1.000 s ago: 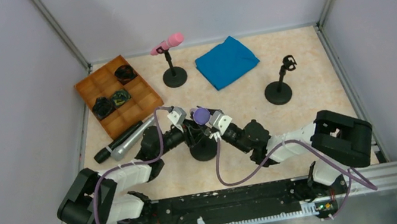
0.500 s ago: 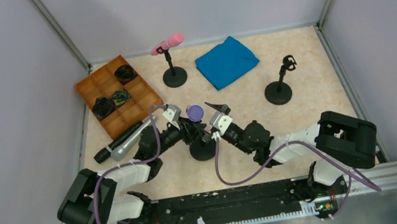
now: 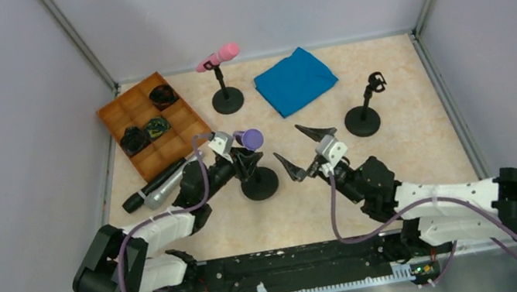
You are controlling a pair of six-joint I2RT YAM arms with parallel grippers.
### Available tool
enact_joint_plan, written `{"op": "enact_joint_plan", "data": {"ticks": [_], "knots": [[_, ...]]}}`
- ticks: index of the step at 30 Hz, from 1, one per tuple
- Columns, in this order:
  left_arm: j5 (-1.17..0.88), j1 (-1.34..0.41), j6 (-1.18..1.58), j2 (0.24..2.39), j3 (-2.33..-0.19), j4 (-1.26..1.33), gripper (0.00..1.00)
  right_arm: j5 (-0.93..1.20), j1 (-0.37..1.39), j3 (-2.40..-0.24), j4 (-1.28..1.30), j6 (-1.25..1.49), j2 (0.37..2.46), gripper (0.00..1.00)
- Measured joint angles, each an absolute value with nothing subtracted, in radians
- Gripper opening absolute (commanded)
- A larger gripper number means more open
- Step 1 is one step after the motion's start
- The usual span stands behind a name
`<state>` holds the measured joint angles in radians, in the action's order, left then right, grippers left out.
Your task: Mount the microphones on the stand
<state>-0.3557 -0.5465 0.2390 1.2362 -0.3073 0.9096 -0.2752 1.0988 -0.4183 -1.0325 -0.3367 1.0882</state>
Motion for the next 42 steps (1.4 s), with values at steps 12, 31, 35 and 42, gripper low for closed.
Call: {"op": "enact_joint_plan", "data": {"ticks": [12, 31, 35, 42], "knots": [[-0.131, -0.545, 0.176, 1.354, -0.492, 0.974, 0.0, -0.358, 1.1, -0.233, -0.759, -0.251, 0.77, 0.81], [0.149, -0.464, 0.012, 1.826, -0.732, 1.283, 0.0, -0.386, 1.1, -0.188, -0.625, -0.208, 0.634, 0.81], [0.158, -0.431, 0.027, 1.879, -0.752, 1.282, 0.0, -0.39, 1.1, -0.184, -0.627, -0.205, 0.634, 0.81], [0.197, -0.414, 0.035, 1.912, -0.775, 1.265, 0.49, -0.392, 1.1, -0.183, -0.623, -0.204, 0.646, 0.81]]}}
